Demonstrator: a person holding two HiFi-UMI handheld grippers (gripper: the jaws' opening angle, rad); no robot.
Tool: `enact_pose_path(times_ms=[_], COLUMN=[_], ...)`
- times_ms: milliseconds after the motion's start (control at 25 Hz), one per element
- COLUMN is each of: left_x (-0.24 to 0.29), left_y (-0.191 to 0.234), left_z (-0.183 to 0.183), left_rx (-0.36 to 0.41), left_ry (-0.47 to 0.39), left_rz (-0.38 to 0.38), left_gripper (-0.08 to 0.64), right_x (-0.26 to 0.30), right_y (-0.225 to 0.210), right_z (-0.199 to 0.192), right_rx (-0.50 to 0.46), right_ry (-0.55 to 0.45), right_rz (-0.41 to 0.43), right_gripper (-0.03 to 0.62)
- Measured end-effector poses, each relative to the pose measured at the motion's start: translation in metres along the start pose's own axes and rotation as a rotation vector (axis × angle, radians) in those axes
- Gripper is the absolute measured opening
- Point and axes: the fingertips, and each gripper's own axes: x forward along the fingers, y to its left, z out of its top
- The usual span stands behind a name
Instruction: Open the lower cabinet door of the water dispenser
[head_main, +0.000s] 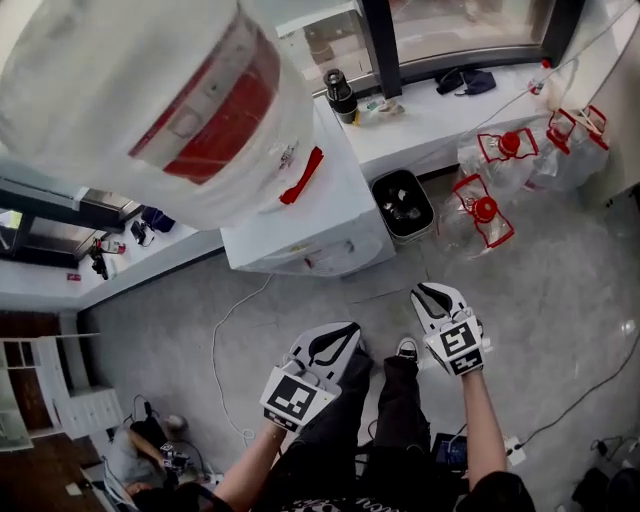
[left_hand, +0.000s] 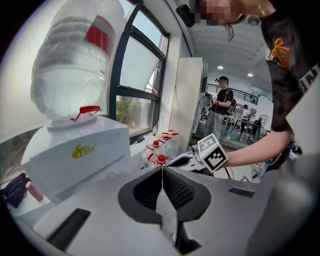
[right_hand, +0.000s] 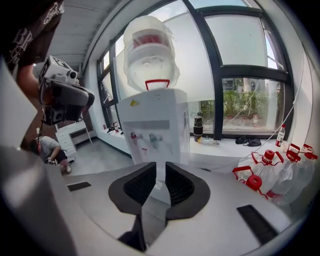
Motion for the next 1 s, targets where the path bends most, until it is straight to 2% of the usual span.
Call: enact_pose_path(times_ms=[240,400,640,880,1000], left_x=[0.059,0.096,0.143,0.179,0.189], left_y=[0.036,0.049,0.057,0.080,0.093], left_z=[-0.055,-0.082,-0.110,-0.139,-0.156], left_rx=[0.041,0.045,0.071,0.087,0.094], left_ry=[0.085,0.102,0.097,0.107,0.112], left_rz=[-0.031,-0.042,-0.090,-0.100,-0.093], left_gripper=[0.020,0.020,0.020,0.020,0.020], right_x=[0.085,0.134,0.204,0.262,0.289], right_y=[-0.033,-0.050,-0.074,-0.092,-0.097], right_z=[-0.074,-0.116,-0.163,-0.188,-0.200], right_rx=[0.040,0.028,-0.035,-0.124,-0.192], right_ry=[0.031,0.072,0.128,0.174,0.206], right_rz=[-0.016,-0.002,0.018,0.081,0.099], right_gripper=[0.086,0.117,0.183,0.246,0.256])
